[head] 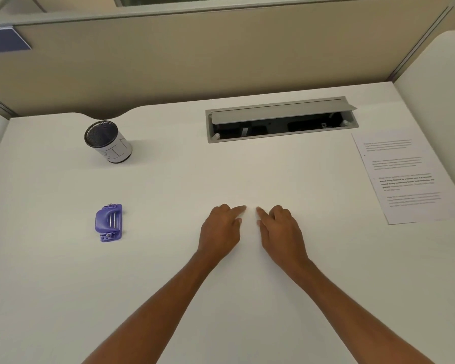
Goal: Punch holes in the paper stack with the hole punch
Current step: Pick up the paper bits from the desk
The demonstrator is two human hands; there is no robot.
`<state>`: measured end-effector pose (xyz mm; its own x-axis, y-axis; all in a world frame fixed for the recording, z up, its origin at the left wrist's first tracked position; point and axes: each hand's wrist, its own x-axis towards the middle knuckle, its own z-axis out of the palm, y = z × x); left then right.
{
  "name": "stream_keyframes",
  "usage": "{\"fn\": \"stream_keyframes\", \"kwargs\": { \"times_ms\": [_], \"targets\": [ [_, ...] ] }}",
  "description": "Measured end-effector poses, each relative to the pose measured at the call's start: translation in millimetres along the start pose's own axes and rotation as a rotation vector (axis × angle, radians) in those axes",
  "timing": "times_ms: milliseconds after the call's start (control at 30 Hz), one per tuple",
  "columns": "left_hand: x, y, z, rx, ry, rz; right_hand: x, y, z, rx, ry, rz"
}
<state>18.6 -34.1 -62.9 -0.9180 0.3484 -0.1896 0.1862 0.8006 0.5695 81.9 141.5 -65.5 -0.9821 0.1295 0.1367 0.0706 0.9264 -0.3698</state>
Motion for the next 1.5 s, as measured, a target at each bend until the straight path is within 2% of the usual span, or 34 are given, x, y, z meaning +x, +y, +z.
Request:
{"fn": "stream_keyframes", "kwargs": {
  "times_ms": [167, 400, 567, 667, 967, 1333, 1500],
  "targets": [
    [5.4, -1.6, 0.9, -0.051, 0.05, 0.013, -4.8, -1.1, 5.1, -0.029, 0.004, -0.118],
    [22.9, 2.9, 3.3, -0.055, 0.109, 0.018, 4.4, 8.4, 4.0, 0.005, 0.03, -0.047],
    [44.7, 11.8, 1.3, -0.088, 0.24, 0.016, 2.6, 15.8, 3.1, 0.079, 0.017, -0.036],
    [62.5, 18.8, 0.8, -0.101, 0.265, 0.005, 1.5, 19.7, 1.5, 0.114, 0.008, -0.033],
    [95.5, 19.9, -1.6, -0.07, 0.218, 0.006, -3.0, 25.4, -5.0, 0.238, -0.003, 0.053],
    [119.7, 25.9, -23.8, 0.006, 0.025, 0.04, 5.4, 29.7, -14.1, 0.333, -0.057, 0.12],
    [128.7, 24.4, -30.2, -0.033, -0.033, -0.017, 14.1, 30.2, -18.3, 0.339, -0.058, 0.129]
  ]
}}
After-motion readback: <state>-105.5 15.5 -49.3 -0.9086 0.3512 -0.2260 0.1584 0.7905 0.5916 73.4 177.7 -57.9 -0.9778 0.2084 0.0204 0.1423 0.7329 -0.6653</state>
